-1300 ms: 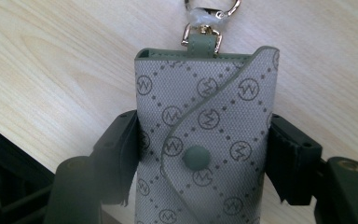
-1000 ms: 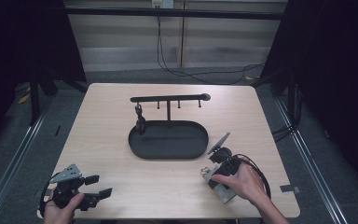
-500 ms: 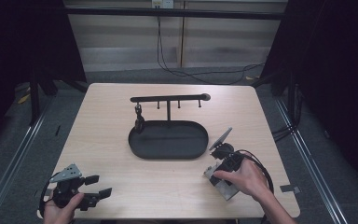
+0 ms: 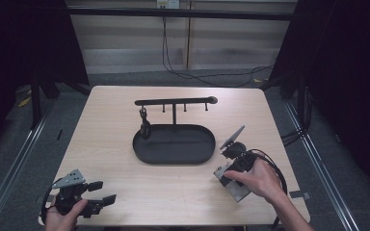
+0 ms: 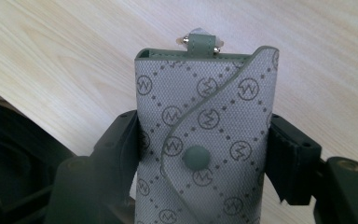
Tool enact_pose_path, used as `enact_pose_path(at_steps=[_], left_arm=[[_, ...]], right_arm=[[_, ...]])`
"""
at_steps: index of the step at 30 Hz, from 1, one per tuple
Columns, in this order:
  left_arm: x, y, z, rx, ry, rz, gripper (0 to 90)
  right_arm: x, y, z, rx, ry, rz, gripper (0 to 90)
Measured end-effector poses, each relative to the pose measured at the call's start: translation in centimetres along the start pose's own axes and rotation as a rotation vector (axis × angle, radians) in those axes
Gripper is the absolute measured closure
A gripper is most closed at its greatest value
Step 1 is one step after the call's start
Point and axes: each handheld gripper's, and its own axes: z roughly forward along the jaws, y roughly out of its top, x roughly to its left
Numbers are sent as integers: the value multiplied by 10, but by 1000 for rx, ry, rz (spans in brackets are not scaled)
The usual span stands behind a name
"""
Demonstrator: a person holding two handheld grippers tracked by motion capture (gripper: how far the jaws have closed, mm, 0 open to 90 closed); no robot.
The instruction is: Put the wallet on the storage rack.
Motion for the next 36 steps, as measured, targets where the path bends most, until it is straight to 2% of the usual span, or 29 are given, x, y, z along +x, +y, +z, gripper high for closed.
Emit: enact_pose_path(at_steps=[7, 18, 23, 36], left_arm=[[4, 0, 0, 6, -13, -15, 219], [3, 0, 0, 3, -18, -8, 217], [1, 0, -1, -8, -19, 1, 217], [0, 0, -2, -17, -20, 4, 217]], right_arm=[[-2, 6, -12, -22, -6, 7, 341], [-19, 18, -10, -54, 35, 64, 341], [-21, 26, -14, -68, 36, 79, 342], [-27, 47, -24, -161, 86, 132, 342]])
